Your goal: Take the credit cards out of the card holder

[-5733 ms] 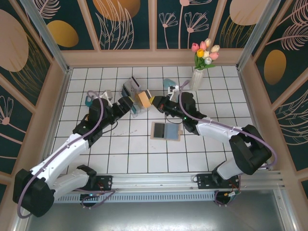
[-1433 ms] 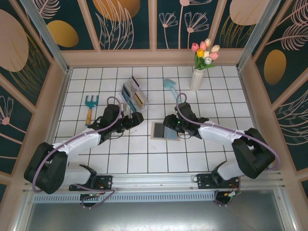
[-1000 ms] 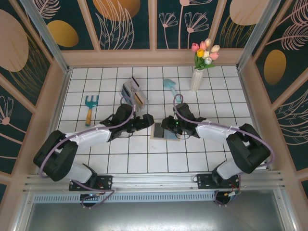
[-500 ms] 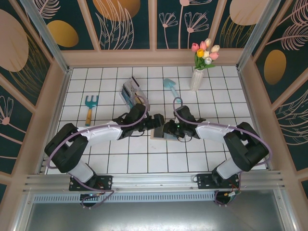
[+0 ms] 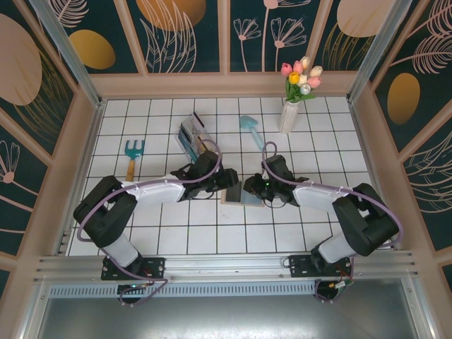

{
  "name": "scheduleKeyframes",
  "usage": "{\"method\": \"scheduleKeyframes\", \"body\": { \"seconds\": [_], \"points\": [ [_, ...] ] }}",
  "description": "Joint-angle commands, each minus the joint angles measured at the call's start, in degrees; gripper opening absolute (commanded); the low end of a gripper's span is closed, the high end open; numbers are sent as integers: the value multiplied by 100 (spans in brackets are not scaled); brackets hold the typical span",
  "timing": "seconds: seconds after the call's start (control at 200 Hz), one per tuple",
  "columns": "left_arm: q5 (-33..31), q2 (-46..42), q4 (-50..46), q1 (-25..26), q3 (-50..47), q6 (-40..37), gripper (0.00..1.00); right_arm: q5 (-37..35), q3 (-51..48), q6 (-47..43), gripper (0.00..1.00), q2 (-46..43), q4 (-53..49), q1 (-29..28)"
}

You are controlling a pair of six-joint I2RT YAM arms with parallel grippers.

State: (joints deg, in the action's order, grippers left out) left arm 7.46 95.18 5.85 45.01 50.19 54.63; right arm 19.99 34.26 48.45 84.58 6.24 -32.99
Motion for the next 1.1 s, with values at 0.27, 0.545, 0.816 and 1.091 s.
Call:
{"method": "scheduleKeyframes", "body": {
  "seconds": [0.27, 0.545, 0.816, 1.091],
  "points": [
    [-324, 265, -304, 30, -128, 291, 36, 598, 364, -247, 23, 409, 231, 65],
    [-348, 471, -237, 28, -277, 382, 28, 551, 596, -305, 22, 740, -62, 56],
    [-363, 524, -193, 34, -312, 395, 16, 495, 726, -412, 22, 952, -322, 65],
    [-355, 563, -127, 33, -533, 530, 12, 358, 932, -625, 20, 1135, -654, 57]
  ]
}}
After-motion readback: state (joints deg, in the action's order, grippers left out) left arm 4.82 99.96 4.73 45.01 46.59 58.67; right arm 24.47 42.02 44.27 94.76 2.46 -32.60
